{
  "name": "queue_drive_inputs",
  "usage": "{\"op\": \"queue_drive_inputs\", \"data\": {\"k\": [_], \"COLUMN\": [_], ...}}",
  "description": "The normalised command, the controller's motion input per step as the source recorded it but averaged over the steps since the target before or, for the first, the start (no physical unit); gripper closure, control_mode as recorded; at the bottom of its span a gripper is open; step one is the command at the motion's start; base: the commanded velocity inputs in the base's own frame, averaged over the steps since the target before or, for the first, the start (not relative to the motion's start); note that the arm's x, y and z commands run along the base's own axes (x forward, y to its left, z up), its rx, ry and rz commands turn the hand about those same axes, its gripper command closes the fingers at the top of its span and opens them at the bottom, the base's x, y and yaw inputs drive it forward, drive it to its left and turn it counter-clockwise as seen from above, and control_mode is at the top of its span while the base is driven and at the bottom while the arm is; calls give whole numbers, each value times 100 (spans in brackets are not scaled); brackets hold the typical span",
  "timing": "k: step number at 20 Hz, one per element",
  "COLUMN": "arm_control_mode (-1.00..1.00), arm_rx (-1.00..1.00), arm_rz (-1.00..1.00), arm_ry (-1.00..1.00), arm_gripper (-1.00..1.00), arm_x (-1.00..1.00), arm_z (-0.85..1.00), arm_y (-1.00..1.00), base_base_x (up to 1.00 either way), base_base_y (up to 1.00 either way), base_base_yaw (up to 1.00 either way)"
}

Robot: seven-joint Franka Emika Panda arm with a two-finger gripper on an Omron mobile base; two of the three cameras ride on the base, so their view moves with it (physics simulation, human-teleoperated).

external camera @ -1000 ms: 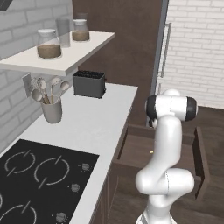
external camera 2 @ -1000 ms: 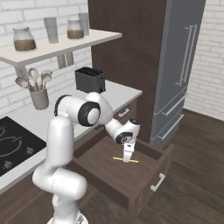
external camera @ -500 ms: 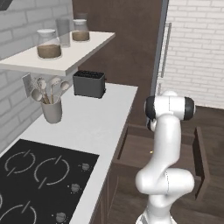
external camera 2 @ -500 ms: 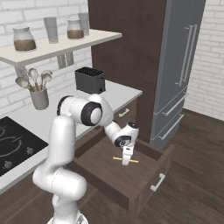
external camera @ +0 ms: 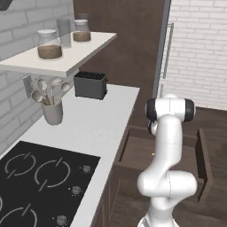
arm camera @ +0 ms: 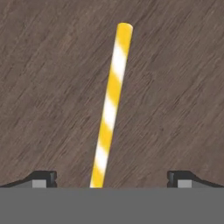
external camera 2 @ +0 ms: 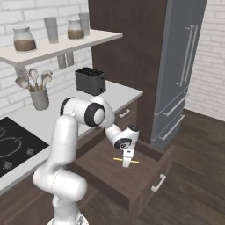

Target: Take a straw from the drawer in front and place it inside the glass cup on the dining counter.

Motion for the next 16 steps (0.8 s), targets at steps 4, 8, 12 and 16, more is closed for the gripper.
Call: {"op": "queue_drive_inputs", "data": {"k": [4, 8, 12, 16], "arm_control_mode": [-100, -100, -100, -100], "arm_rx": [0, 1, 2, 1], "arm_rz": [0, 0, 0, 0], "arm_ry": [-2, -1, 0, -3], "arm_gripper": [-100, -100, -100, 100], "arm_x": [10, 14, 11, 1], "arm_z": [-26, -27, -28, -27], "arm_y": [0, 0, -2, -1], "base_base_x": [0, 0, 0, 0], "base_base_y": [0, 0, 0, 0], "base_base_yaw": [0, 0, 0, 0]}}
